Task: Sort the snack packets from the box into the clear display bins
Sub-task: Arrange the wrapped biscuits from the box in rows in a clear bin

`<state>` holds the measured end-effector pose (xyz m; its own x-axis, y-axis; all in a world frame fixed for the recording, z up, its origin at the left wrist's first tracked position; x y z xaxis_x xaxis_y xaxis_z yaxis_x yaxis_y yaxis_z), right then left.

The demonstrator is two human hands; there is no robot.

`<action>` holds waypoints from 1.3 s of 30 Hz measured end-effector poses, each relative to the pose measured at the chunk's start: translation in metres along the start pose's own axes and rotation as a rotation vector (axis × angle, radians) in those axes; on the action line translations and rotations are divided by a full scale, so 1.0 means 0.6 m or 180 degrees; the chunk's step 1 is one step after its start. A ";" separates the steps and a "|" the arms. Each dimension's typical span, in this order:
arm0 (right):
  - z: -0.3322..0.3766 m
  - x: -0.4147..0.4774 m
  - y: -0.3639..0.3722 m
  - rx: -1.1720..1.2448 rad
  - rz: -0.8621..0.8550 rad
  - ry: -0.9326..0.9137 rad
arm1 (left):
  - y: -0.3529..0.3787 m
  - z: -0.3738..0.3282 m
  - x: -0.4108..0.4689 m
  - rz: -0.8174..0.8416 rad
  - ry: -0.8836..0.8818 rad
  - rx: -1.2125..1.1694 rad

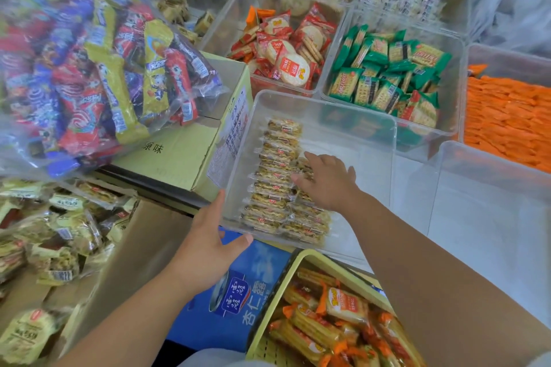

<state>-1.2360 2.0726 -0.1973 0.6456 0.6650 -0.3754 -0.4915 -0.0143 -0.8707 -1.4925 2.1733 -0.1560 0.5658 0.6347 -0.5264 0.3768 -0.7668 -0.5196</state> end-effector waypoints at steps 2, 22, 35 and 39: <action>0.023 -0.031 -0.019 0.0099 -0.0310 -0.0026 | -0.017 0.000 -0.022 -0.0130 0.0219 0.0143; 0.621 -0.357 0.167 -0.0948 -0.0089 -0.1957 | -0.537 0.373 -0.159 -0.0653 0.0061 0.2099; 0.620 -0.356 0.173 -0.1462 -0.0505 -0.1446 | -0.593 0.487 0.003 -0.0255 -0.0957 0.1578; 0.618 -0.354 0.172 -0.1418 -0.0591 -0.1413 | -0.579 0.503 0.025 -0.0372 -0.1290 0.1640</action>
<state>-1.6407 2.2064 -0.0898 0.3470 0.9299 -0.1224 -0.0445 -0.1140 -0.9925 -1.8364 2.4781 -0.1863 0.1842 0.7737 -0.6061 -0.0367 -0.6108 -0.7909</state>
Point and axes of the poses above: each hand's wrist, its own x-axis towards the middle knuckle, its own y-axis out of the palm, z = x × y, the point moved 8 cm from there along x, towards the middle knuckle, and after that the axes turned 7 degrees about -z, right-handed, at the moved point
